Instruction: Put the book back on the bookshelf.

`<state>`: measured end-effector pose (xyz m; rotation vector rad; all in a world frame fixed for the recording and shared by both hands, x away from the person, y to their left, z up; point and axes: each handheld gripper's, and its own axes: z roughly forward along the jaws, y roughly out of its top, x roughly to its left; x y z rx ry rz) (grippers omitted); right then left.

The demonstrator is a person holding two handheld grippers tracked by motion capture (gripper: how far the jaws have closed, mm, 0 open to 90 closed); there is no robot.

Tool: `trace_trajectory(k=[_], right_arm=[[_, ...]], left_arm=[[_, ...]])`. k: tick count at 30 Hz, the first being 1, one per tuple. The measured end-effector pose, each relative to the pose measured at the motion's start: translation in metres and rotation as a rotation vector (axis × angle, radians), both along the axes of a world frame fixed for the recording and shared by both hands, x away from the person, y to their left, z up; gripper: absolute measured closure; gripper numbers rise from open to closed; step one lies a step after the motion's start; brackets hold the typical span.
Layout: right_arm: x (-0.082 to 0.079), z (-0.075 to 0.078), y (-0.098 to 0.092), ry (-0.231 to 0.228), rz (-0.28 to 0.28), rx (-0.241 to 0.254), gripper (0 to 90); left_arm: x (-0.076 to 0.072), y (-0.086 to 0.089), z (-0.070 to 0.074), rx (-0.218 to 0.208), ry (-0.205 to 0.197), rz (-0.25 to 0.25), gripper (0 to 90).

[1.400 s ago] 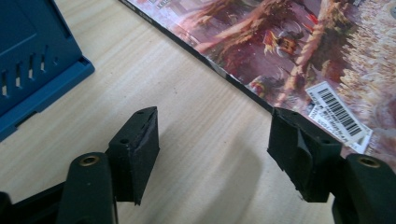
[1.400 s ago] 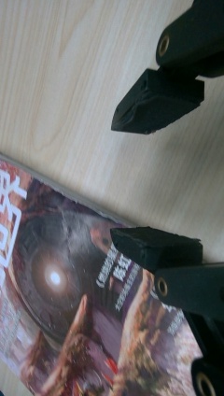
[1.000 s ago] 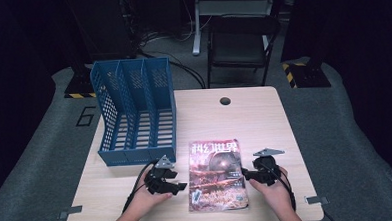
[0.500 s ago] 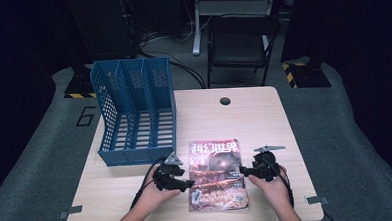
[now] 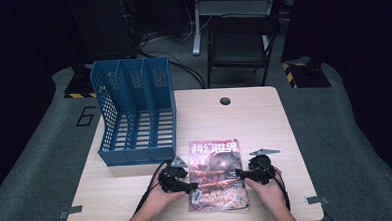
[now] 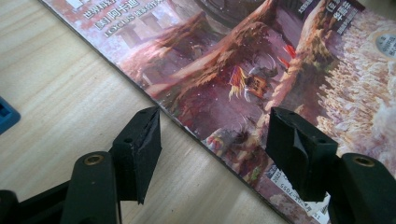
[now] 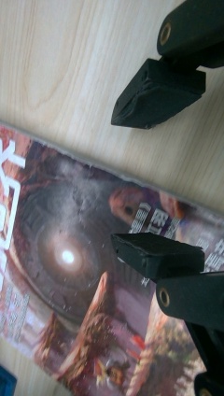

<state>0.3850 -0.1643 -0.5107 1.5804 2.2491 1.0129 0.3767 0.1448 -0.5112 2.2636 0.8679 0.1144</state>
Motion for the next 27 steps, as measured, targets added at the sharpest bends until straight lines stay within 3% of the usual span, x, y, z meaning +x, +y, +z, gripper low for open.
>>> trace_trajectory(k=[4, 9, 17, 19, 20, 21, 23, 27], right_arm=[[0.003, 0.0, 0.006, -0.006, 0.02, 0.008, 35.3], [0.006, 0.0, 0.01, 0.027, -0.007, 0.05, 33.3], [0.007, 0.0, 0.016, 0.031, 0.011, 0.051, 31.5], [0.007, 0.0, 0.017, 0.035, 0.006, 0.056, 30.8], [0.007, 0.001, 0.017, 0.061, -0.026, 0.094, 29.9], [0.008, 0.0, 0.016, 0.045, -0.027, 0.101, 29.9], [0.007, 0.0, 0.017, 0.06, -0.054, 0.115, 30.7], [0.004, 0.002, 0.019, 0.061, -0.054, 0.074, 35.1]], left_arm=[[-0.002, -0.004, -0.001, 0.0, -0.011, 0.013, 34.0], [-0.005, -0.011, -0.002, 0.01, -0.031, 0.006, 31.4], [-0.009, -0.015, -0.003, 0.022, -0.043, 0.023, 30.3], [-0.009, -0.015, -0.003, 0.025, -0.05, 0.02, 30.4], [-0.009, -0.015, -0.003, 0.035, -0.059, 0.02, 30.4], [-0.01, -0.015, -0.003, 0.028, -0.063, 0.027, 30.4], [-0.011, -0.016, -0.004, 0.03, -0.069, 0.038, 30.4], [-0.013, -0.017, -0.004, 0.026, -0.073, 0.053, 30.7]])
